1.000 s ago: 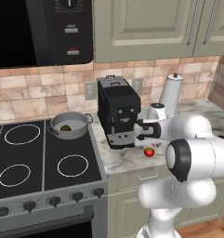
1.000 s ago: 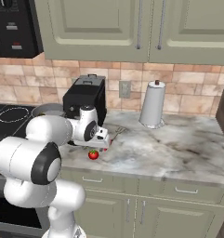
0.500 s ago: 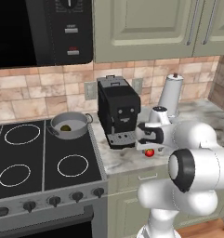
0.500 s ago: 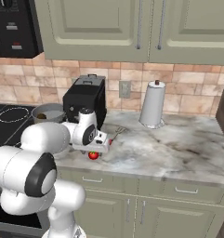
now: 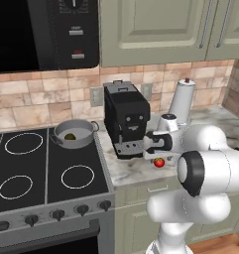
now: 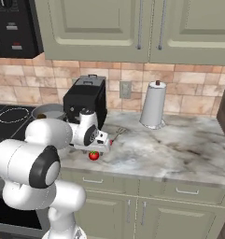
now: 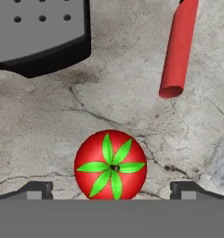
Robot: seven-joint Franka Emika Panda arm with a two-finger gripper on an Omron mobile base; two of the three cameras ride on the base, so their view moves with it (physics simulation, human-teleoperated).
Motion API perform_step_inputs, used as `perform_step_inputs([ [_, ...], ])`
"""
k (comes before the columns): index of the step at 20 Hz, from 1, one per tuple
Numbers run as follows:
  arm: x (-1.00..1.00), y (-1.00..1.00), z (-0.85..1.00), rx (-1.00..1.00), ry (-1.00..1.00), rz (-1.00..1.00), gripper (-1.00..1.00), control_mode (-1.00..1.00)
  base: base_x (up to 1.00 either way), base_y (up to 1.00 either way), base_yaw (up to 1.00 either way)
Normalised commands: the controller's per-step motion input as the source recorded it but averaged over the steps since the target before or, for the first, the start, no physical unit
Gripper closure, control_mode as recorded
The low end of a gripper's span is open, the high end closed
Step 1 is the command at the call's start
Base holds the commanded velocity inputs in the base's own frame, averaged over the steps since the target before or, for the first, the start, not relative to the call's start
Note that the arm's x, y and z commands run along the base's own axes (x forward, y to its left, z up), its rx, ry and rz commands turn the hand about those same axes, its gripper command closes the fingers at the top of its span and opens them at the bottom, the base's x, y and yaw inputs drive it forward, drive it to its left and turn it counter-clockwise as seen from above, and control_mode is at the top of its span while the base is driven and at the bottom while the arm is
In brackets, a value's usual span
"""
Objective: Put the tomato and avocado in the pot. Retrieve the spatula and lightly stir the vegetables in the pot.
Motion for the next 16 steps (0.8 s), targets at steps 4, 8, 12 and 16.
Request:
perform_step_inputs([
  [4,-0.01,0.00,-0.13,0.00,0.00,0.00,-1.00,-1.00,0.00,0.00,0.00],
  [8,0.00,0.00,-0.32,0.00,0.00,0.00,-1.00,-1.00,0.00,0.00,0.00],
  [12,0.00,0.00,-0.14,0.00,0.00,0.00,-1.00,-1.00,0.00,0.00,0.00],
  [16,0.00,0.00,0.00,0.00,0.00,0.00,-1.00,-1.00,0.00,0.00,0.00],
])
